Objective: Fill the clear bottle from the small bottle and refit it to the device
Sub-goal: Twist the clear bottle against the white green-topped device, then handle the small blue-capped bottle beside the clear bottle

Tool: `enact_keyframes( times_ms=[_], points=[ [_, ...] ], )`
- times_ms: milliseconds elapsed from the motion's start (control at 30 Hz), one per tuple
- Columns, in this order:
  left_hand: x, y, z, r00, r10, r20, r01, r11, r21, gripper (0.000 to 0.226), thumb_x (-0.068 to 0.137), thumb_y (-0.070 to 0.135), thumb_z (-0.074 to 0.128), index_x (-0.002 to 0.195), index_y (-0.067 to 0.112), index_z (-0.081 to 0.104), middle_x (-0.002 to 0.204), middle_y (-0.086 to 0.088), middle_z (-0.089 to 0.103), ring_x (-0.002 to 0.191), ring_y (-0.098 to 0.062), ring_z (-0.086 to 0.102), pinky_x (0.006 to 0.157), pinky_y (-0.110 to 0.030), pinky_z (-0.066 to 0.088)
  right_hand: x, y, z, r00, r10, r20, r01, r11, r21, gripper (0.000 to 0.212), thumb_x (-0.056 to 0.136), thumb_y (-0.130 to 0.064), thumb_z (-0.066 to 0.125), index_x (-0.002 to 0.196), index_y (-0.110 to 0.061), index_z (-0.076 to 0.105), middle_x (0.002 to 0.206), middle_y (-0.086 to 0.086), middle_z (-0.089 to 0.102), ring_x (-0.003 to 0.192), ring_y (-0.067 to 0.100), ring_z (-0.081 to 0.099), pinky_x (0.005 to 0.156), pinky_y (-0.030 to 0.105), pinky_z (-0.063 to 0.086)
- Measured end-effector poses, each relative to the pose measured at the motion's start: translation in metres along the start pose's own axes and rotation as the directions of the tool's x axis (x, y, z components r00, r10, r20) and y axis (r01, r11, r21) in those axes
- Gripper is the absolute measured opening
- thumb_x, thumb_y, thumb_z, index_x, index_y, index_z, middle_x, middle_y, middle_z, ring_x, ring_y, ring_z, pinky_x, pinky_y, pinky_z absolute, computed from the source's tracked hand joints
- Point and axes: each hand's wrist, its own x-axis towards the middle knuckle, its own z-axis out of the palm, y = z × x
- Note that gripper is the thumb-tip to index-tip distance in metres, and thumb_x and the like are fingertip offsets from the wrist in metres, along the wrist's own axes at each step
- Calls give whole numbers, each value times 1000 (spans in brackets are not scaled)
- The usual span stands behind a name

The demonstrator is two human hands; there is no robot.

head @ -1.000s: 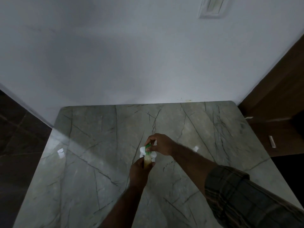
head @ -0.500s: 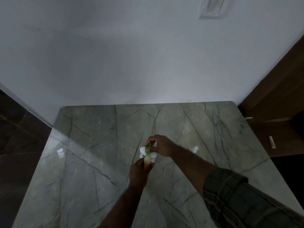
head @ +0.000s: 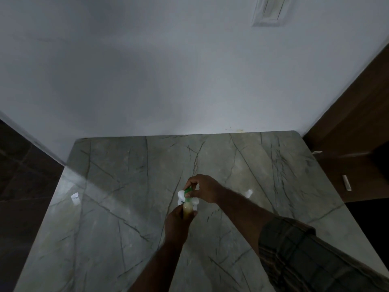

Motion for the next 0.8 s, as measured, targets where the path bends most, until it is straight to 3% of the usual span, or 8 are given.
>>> enact_keyframes(
  times_ms=[167,400,567,733,800],
  points=[
    [0,5,-1,1000,1,10,-1,1000,1,9,84,29,75,80,32,67,69,13,66,66,5,61,55,-5,39,0,-2,-8,999,-36,23,36,999,0,25,78,-33,78,100,-23,73,103,-2,70,95,14,63,82,33,50],
    [0,2,-1,1000,-1,7,2,1000,-18,13,85,29,74,80,37,65,72,14,68,68,7,62,57,-6,39,-1,0,-3,1000,-17,18,16,999,32,23,78,-33,78,98,-24,71,104,-4,69,96,14,63,83,34,50],
    [3,0,-3,1000,15,-16,-16,1000,-19,10,84,28,75,87,34,66,75,15,66,73,5,60,59,-11,39,-6,5,1,1000,17,13,-19,991,131,27,82,-39,73,105,-25,73,107,-5,71,88,2,61,79,20,48],
    [7,-3,-3,1000,19,-6,-20,999,-38,15,86,24,72,100,27,67,87,10,69,83,-6,64,68,-19,47,-10,6,9,992,118,-50,-102,964,245,37,81,-47,71,110,-25,71,112,-6,70,100,12,64,87,30,55],
    [6,-4,-2,1000,24,-5,-25,999,-36,16,86,24,73,102,24,68,88,8,70,83,-7,65,68,-20,48,-11,5,11,985,159,-66,-134,949,285,31,86,-43,68,111,-25,69,114,-5,70,103,12,63,88,30,55]
  ],
)
